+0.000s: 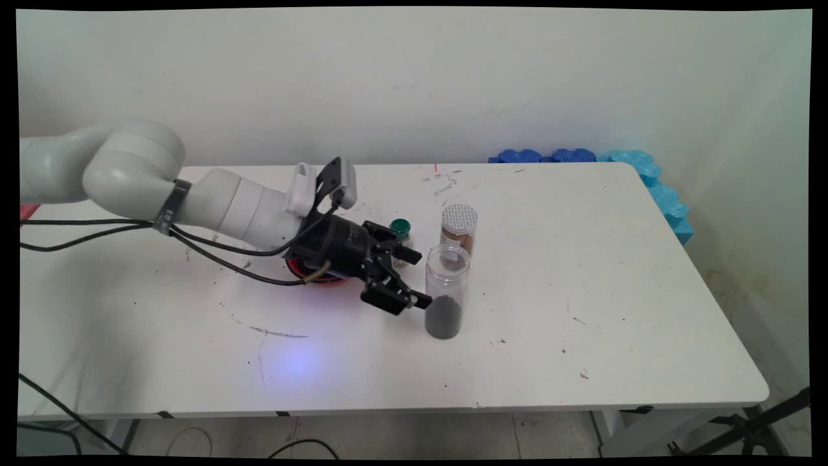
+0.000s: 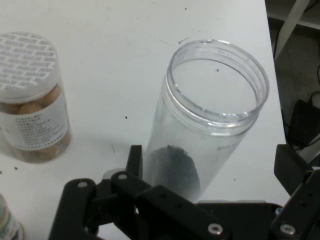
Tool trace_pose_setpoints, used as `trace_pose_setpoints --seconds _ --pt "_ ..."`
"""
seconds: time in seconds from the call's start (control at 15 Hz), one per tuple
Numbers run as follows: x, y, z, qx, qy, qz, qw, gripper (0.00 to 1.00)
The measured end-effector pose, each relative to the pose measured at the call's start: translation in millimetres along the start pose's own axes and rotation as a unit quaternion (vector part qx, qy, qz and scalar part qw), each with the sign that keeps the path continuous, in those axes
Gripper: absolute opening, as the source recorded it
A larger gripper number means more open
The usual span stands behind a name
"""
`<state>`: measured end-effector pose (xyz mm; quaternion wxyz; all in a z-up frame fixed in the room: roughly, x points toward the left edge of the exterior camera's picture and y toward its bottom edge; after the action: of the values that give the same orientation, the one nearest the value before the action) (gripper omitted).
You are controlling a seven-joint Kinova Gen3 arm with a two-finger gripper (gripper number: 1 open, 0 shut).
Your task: Pick up the black seasoning powder from the table, then pour the black seasoning powder in the red bowl
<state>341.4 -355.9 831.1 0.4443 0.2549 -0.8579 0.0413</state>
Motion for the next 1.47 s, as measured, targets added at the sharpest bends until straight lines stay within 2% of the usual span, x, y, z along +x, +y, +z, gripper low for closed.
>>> trace_pose_setpoints --seconds 0.73,1.13,1.2,1.47 --pt "3 -5 30 -0.003 0.000 0.000 1.0000 1.00" --pt "4 -8 45 0.002 -0.001 -0.005 1.0000 1.00" --pt "5 -9 47 0.003 -0.001 -0.006 1.0000 0.00" --pt "7 -9 51 0.002 -0.001 -0.013 0.9999 0.00"
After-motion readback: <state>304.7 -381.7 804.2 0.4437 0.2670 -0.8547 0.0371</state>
